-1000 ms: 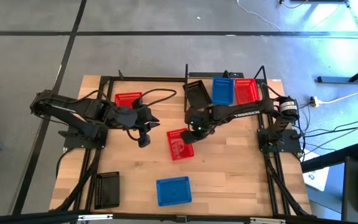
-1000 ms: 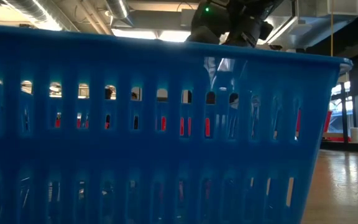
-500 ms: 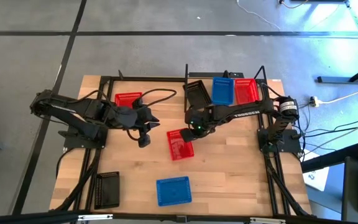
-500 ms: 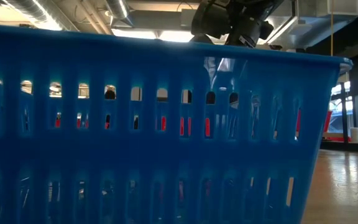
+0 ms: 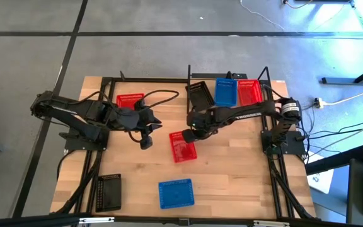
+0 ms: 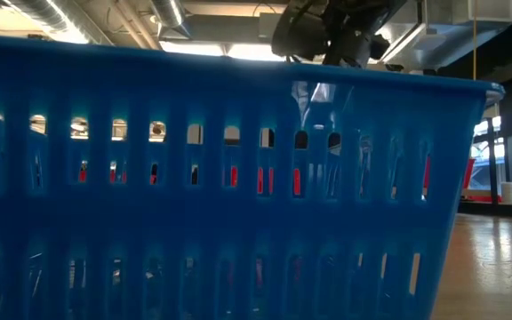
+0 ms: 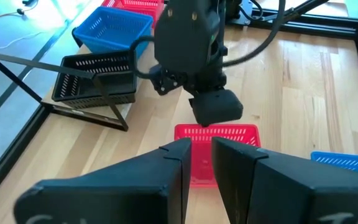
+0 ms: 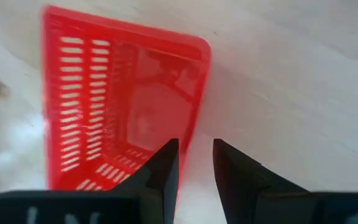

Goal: Stack baskets on shelf by color
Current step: Stack the bottom red bin on top of the other red bin on the shelf

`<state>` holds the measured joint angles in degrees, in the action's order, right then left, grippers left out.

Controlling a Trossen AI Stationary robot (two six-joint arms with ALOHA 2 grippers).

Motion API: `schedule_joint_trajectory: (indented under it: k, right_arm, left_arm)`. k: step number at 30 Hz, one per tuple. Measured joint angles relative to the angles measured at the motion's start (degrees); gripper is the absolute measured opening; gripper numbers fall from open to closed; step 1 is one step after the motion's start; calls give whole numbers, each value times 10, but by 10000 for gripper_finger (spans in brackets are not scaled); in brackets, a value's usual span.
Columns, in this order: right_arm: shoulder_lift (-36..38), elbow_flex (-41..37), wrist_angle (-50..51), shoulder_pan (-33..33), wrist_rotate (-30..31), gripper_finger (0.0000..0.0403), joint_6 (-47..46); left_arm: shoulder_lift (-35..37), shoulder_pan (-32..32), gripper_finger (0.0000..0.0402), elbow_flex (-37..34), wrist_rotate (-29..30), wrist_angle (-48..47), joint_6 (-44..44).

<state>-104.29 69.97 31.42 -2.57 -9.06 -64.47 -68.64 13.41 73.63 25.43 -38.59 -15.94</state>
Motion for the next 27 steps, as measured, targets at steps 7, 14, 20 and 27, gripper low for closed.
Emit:
schedule_joint_trajectory:
  k: [7,14,20,27]
  right_arm:
    - [-48,0,-31,1,-40,96,12]
    - [-69,0,-63,0,-63,83,107]
    - [-53,0,-62,-2,-54,9,140]
    - [16,0,19,-3,-5,3,131]
  left_arm:
    - [0,0,55,0,0,0,0]
    - [0,0,55,0,0,0,0]
    - [0,0,55,0,0,0,0]
    - [0,0,55,0,0,0,0]
